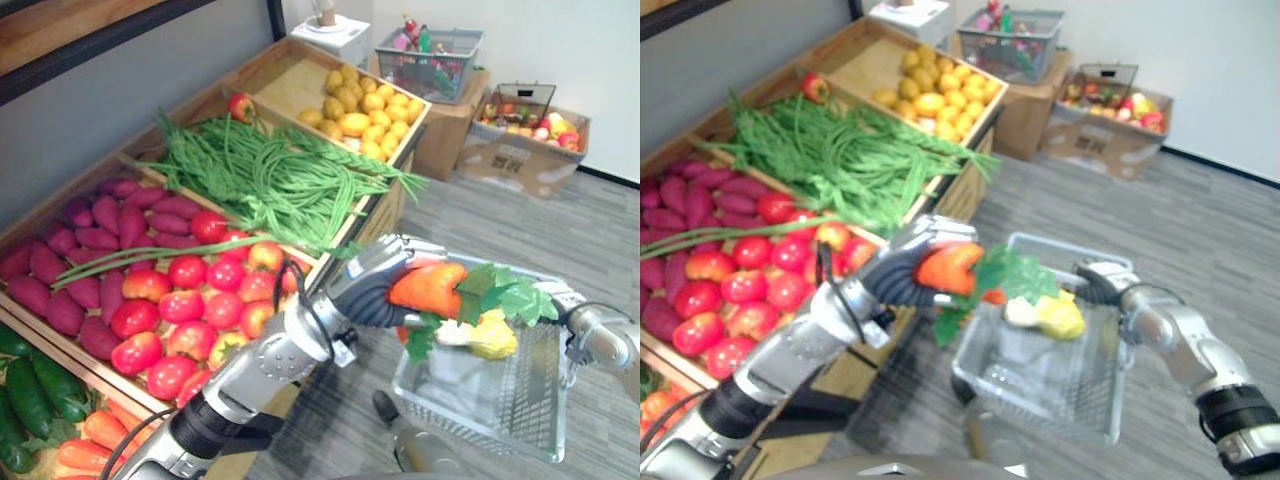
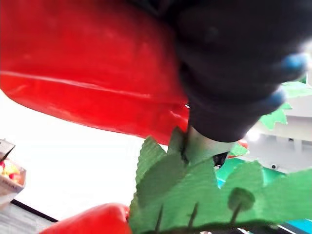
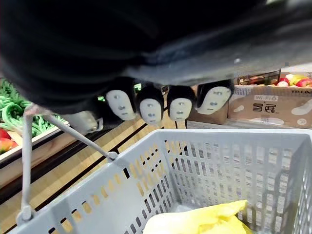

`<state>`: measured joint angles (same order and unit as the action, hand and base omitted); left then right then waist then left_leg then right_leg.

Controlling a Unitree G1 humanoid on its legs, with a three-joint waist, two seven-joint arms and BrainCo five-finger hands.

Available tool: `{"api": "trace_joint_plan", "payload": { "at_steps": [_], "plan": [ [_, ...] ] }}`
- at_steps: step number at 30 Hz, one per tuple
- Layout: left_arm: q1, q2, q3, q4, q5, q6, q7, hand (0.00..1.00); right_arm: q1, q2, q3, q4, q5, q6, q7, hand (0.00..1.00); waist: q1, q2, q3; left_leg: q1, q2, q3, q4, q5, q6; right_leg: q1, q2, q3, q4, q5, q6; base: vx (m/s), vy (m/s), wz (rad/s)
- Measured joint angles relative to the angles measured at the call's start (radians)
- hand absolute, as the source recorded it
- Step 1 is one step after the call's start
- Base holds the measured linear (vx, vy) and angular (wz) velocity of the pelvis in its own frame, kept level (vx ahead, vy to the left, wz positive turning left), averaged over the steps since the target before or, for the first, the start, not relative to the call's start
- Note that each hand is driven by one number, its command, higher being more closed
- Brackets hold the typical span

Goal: Pick vegetable in the basket

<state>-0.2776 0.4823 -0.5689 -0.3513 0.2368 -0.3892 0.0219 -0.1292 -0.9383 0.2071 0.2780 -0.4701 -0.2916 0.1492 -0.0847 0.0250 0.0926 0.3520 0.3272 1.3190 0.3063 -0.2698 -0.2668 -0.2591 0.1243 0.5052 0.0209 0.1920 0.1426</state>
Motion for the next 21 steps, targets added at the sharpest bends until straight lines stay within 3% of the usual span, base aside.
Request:
{"api": "trace_joint_plan", "payload": {
  "at_steps": [12,21],
  "plan": [
    [-0.034,-0.05,-0.14,0.096,0.001,0.001,-0.036,1.0,-0.193,0.005,0.103,-0.075,0.059,-0.002,-0.001,1.0,-0.016,-0.013,-0.013,0.002,0.013,0.021,0.029,-0.003,0.0,-0.016,0.019,0.02,0.017,0.0,0.001,-0.04,-0.053,-0.05],
    [-0.035,-0.059,-0.184,0.162,0.001,0.001,-0.048,1.0,-0.208,0.028,0.123,-0.086,0.058,-0.001,-0.001,1.0,-0.019,-0.025,-0.038,0.009,0.016,0.069,0.051,-0.006,0.0,-0.038,0.046,0.057,0.029,0.002,0.0,-0.01,-0.042,-0.16]
  ]
}}
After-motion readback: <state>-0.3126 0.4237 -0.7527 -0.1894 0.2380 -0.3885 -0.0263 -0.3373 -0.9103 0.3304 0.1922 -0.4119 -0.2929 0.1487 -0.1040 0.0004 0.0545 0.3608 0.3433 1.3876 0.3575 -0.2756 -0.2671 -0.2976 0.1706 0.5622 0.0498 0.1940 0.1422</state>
